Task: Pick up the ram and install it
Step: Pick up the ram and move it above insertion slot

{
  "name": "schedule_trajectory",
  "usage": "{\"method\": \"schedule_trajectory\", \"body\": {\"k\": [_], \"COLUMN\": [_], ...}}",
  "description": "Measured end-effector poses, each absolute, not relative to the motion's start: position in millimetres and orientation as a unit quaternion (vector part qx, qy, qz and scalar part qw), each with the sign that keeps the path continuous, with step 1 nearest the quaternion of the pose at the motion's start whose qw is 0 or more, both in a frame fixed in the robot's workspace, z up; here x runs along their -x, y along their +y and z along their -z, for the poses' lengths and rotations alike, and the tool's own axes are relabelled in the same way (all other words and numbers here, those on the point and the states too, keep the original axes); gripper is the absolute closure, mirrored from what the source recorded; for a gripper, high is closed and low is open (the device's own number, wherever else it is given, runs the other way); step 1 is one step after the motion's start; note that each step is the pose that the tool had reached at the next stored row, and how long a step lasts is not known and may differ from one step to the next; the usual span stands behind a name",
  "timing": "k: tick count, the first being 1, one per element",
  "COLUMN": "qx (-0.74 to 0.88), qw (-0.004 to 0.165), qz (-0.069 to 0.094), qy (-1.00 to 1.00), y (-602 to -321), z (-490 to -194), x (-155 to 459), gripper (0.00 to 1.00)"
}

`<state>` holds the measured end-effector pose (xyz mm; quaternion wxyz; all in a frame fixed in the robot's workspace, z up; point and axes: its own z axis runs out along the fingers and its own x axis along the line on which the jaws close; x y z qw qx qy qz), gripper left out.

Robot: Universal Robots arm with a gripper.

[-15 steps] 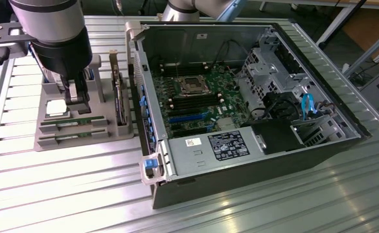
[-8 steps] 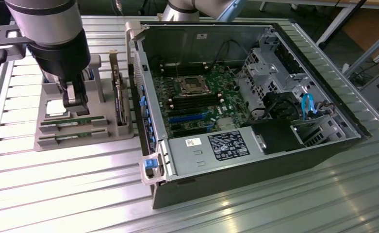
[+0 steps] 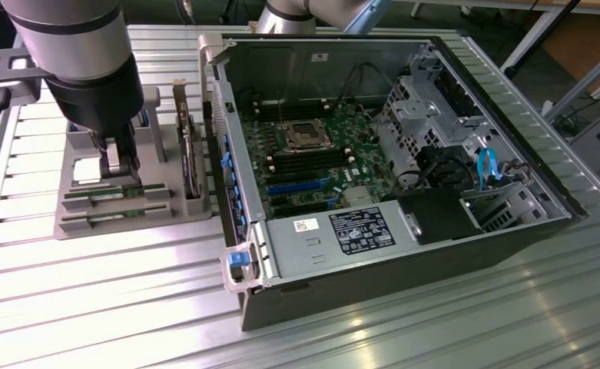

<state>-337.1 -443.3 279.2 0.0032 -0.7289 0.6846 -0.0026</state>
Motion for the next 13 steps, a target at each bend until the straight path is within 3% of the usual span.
{"method": "schedule_trajectory", "body": {"k": [13], "qx": [0.729], "qw": [0.003], "qz": [0.003], "qy": [0.685], "y": [-448.0], "z": [-275.9], "x": [337.5], "gripper": [0.63]}}
